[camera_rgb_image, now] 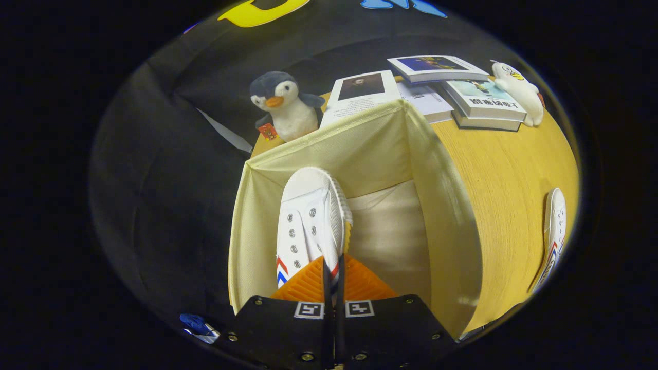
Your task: Open the storage box then place both shoes into the box .Put the left shoe in first, then the right shoe, with the right side of both shoes facing outward in a uniform manner.
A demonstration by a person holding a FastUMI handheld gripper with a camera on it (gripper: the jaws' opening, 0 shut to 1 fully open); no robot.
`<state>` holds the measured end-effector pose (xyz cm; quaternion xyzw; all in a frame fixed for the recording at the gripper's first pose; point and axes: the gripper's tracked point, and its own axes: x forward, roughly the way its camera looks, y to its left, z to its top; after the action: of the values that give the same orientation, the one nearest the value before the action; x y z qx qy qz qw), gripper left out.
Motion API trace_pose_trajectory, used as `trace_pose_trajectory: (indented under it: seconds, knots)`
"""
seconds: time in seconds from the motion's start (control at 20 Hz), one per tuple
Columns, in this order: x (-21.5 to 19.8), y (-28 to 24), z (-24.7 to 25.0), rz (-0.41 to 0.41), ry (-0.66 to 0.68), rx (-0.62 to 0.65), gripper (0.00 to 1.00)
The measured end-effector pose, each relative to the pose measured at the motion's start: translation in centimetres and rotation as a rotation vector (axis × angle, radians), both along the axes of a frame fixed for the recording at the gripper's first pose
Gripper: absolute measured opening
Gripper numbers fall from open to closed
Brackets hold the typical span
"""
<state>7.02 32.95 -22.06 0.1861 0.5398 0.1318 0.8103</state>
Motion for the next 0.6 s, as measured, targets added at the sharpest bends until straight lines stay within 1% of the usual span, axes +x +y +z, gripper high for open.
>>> trace_pose_trajectory:
  seconds: [0.15, 0.2, 0.25, 0.3, 0.35, 0.4, 0.45, 0.5, 0.6]
  knots:
    - [-0.5, 0.9, -0.3, 0.032, 0.011, 0.005, 0.02]
    - [-0.6, 1.7, 0.1, 0.05, 0.003, 0.041, 0.05]
    - [-0.6, 2.1, 0.5, 0.06, -0.011, 0.076, 0.12]
    - [-0.4, 2.6, 1.4, 0.062, -0.03, 0.111, 0.29]
    - [-0.3, 2.6, 2.3, 0.065, -0.05, 0.131, 0.41]
    - [-0.2, 2.3, 3.0, 0.071, -0.07, 0.132, 0.67]
    - [-0.3, 1.7, 3.5, 0.078, -0.089, 0.125, 0.81]
    - [-0.4, 1.2, 4.0, 0.089, -0.107, 0.122, 0.98]
    - [-0.7, 0.3, 5.6, 0.099, -0.142, 0.137, 0.98]
